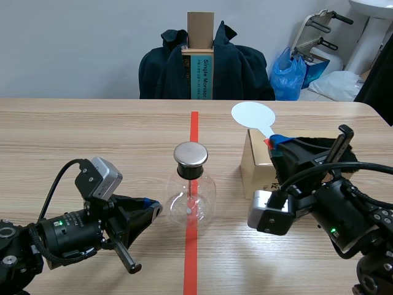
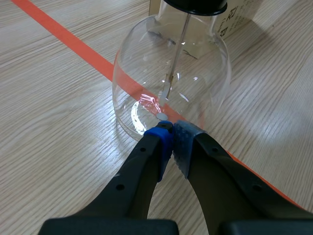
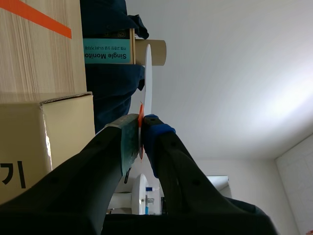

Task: Do the electroscope experiment.
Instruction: 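Move the plate toward and away from the electroscope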

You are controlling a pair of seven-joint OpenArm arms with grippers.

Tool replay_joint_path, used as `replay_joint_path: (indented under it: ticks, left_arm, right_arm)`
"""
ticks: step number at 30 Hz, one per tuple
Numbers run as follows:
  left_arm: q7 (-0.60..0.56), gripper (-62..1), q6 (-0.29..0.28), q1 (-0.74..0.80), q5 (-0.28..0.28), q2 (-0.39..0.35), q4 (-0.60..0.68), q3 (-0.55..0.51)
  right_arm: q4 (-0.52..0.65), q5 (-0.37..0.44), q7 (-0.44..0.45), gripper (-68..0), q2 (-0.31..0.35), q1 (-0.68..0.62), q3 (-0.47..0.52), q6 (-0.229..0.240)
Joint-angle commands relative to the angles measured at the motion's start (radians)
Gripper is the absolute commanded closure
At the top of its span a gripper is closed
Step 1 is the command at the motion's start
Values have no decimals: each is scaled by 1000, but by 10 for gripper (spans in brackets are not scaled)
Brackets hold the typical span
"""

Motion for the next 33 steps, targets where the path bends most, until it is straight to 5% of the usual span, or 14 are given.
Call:
replay_joint_path:
  ticks: [1,18,33]
  left_arm:
    - [-18,-27,-2,-3,-6,0,21,-1]
    - [-18,-27,-2,-3,-6,0,21,-1]
    - [-18,-27,-2,-3,-6,0,21,-1]
  right_arm:
    - [24,10,31,-7,14,7,6,-14]
    - [24,9,378,-7,16,7,6,-15]
    - [24,3,483,-7,13,7,6,-15]
